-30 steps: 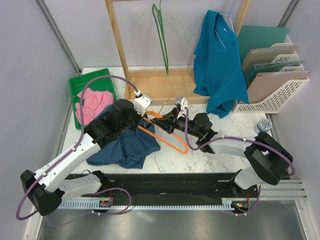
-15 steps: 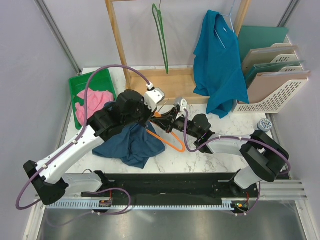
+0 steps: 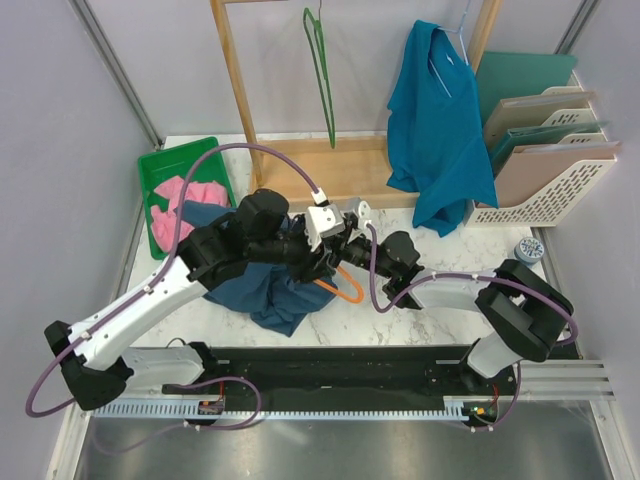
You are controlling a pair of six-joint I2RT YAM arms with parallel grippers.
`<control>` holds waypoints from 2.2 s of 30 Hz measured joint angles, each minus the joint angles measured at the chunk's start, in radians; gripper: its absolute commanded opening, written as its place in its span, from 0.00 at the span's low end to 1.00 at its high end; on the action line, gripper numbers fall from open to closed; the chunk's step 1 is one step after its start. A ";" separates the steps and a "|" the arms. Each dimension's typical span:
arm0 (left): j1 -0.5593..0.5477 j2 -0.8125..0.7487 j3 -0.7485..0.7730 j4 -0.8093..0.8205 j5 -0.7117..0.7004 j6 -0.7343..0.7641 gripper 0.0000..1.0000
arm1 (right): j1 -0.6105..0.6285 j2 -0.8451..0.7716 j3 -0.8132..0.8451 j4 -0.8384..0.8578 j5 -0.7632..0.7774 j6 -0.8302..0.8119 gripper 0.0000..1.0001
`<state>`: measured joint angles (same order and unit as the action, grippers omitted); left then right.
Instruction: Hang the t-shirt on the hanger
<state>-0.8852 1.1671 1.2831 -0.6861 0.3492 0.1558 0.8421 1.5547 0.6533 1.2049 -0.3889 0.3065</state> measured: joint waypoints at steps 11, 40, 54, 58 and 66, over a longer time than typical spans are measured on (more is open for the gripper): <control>0.310 -0.118 0.162 -0.170 0.153 0.077 0.88 | -0.023 -0.109 -0.080 -0.021 -0.024 -0.035 0.00; 0.290 0.045 0.086 -0.302 0.298 0.593 0.13 | -0.029 -0.175 -0.020 -0.238 -0.262 -0.309 0.00; 0.541 -0.022 0.062 -0.260 0.369 0.528 0.02 | -0.289 -0.346 0.077 -0.605 -0.232 -0.216 0.91; 0.541 -0.034 0.062 -0.231 0.415 0.483 0.02 | -0.429 -0.461 0.058 -0.731 -0.242 -0.148 0.85; 0.554 -0.018 0.076 -0.126 0.420 0.336 0.02 | -0.444 -0.643 -0.183 -0.786 -0.267 0.037 0.67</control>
<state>-0.3309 1.1492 1.3590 -0.8116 0.7692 0.4919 0.3981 0.9115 0.4698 0.4191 -0.6563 0.3435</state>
